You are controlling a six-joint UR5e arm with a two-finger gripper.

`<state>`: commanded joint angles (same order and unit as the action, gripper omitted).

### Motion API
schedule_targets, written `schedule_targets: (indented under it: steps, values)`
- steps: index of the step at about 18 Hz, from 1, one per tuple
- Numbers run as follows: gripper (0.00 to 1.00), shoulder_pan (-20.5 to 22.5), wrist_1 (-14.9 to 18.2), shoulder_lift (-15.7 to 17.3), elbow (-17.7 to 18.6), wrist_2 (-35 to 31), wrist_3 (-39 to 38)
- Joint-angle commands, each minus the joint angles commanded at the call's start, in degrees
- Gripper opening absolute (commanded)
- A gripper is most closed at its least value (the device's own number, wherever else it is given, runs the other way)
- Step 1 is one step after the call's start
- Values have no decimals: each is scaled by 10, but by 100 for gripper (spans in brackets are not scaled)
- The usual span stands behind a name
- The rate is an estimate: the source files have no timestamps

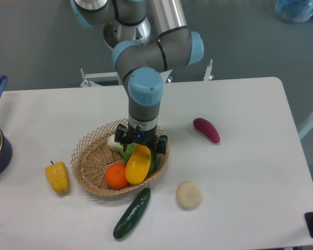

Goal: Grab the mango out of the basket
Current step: 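Lower the gripper around the yellow mango and close on it, then lift the yellow mango up out of the basket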

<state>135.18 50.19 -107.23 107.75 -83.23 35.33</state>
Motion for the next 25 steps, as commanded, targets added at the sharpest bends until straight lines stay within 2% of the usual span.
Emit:
schedule_targets:
  steps: [15, 18, 25]
  values:
    - [99, -5, -5, -20, -9, -3, 2]
    - [92, -5, -7, -20, -9, -3, 4]
    - [57, -5, -7, -19, -10, -3, 5]
